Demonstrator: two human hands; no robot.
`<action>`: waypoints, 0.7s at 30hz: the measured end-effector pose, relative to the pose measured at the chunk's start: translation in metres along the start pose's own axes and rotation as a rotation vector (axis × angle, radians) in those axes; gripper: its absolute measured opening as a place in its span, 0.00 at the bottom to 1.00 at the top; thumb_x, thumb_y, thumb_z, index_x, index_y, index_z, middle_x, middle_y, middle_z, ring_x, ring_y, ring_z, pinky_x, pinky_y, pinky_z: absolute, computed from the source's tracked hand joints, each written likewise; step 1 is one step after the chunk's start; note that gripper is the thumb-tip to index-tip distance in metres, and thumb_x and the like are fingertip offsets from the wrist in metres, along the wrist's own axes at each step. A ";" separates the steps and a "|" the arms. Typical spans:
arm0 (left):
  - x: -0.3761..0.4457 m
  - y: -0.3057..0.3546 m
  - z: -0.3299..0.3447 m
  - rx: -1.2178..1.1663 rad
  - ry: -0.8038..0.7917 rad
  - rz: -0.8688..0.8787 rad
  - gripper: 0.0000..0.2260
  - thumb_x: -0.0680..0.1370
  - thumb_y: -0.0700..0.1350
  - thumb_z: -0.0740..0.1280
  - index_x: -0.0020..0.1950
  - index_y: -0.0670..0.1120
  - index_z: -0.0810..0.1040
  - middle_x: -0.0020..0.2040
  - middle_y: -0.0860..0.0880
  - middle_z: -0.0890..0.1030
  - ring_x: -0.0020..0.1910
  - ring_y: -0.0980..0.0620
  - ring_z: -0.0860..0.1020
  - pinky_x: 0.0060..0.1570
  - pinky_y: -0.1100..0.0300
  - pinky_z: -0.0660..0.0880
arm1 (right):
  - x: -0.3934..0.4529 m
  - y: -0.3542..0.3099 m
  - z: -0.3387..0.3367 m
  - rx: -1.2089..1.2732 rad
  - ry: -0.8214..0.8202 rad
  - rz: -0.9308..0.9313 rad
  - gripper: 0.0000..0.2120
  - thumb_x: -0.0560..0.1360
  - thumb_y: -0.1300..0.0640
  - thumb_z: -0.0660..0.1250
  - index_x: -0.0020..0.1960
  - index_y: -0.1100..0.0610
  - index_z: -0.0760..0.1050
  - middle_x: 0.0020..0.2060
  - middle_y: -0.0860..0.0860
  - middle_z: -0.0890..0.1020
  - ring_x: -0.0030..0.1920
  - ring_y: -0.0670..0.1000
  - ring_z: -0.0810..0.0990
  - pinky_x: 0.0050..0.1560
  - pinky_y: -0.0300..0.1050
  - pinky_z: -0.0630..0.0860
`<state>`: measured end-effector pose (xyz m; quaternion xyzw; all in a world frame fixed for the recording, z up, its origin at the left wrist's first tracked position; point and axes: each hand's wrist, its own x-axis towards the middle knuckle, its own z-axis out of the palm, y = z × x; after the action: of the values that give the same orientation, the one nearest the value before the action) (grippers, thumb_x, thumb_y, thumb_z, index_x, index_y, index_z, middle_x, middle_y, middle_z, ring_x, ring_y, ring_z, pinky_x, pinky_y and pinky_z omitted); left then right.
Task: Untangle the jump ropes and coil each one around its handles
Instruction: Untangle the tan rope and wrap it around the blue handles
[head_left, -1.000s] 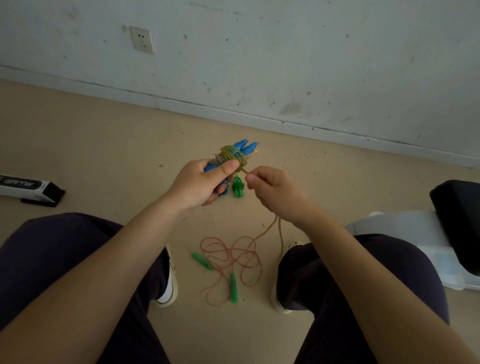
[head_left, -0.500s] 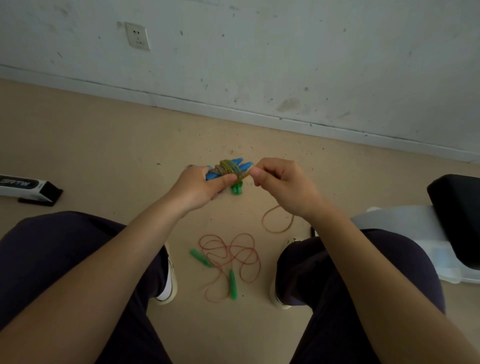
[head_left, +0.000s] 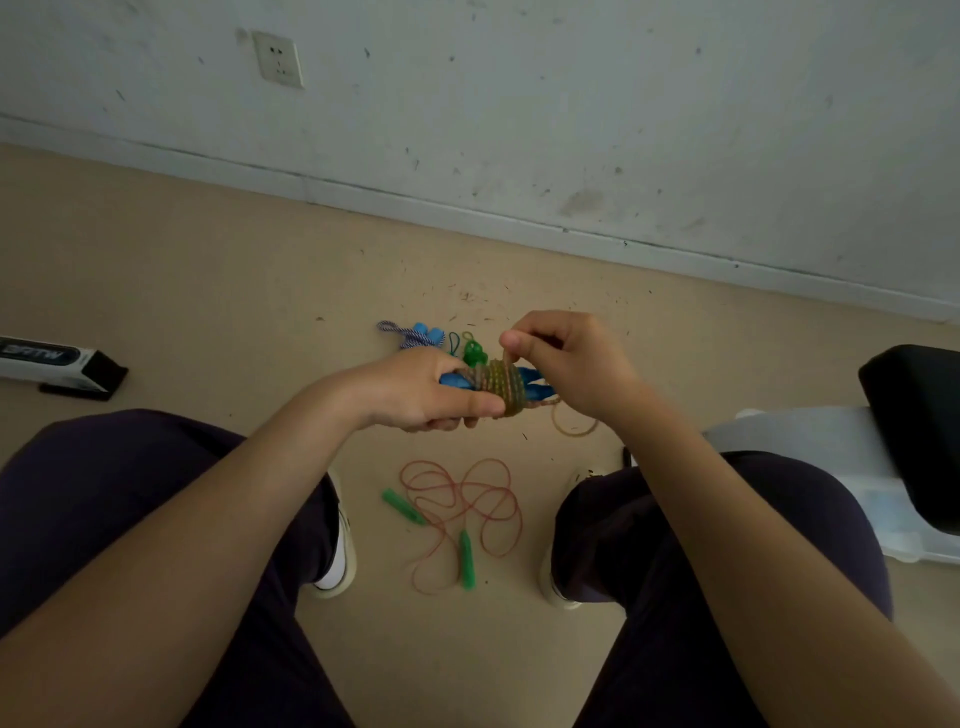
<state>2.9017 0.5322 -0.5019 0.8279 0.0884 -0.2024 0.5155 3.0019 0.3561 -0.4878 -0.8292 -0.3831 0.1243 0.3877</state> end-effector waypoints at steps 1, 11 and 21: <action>-0.001 0.000 -0.002 0.010 0.007 0.019 0.18 0.74 0.59 0.72 0.44 0.43 0.81 0.33 0.49 0.78 0.32 0.52 0.74 0.29 0.63 0.71 | 0.000 0.000 0.002 -0.003 0.011 0.009 0.08 0.78 0.52 0.67 0.43 0.52 0.81 0.34 0.50 0.82 0.32 0.42 0.75 0.37 0.43 0.75; -0.006 0.000 -0.005 0.048 0.004 0.097 0.16 0.73 0.58 0.72 0.45 0.44 0.81 0.26 0.55 0.76 0.26 0.60 0.73 0.30 0.67 0.70 | 0.002 0.002 0.004 0.209 -0.030 0.038 0.07 0.75 0.55 0.72 0.44 0.52 0.73 0.34 0.53 0.76 0.34 0.48 0.73 0.35 0.44 0.73; -0.007 0.004 -0.001 -0.103 0.054 0.167 0.19 0.71 0.59 0.71 0.44 0.42 0.80 0.29 0.50 0.75 0.26 0.56 0.71 0.27 0.66 0.69 | 0.001 -0.002 0.001 0.406 -0.013 0.152 0.08 0.77 0.53 0.69 0.47 0.59 0.79 0.41 0.53 0.84 0.41 0.51 0.82 0.44 0.48 0.81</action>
<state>2.8974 0.5313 -0.4950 0.8100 0.0434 -0.1314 0.5699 3.0014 0.3583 -0.4873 -0.7599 -0.2891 0.2332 0.5335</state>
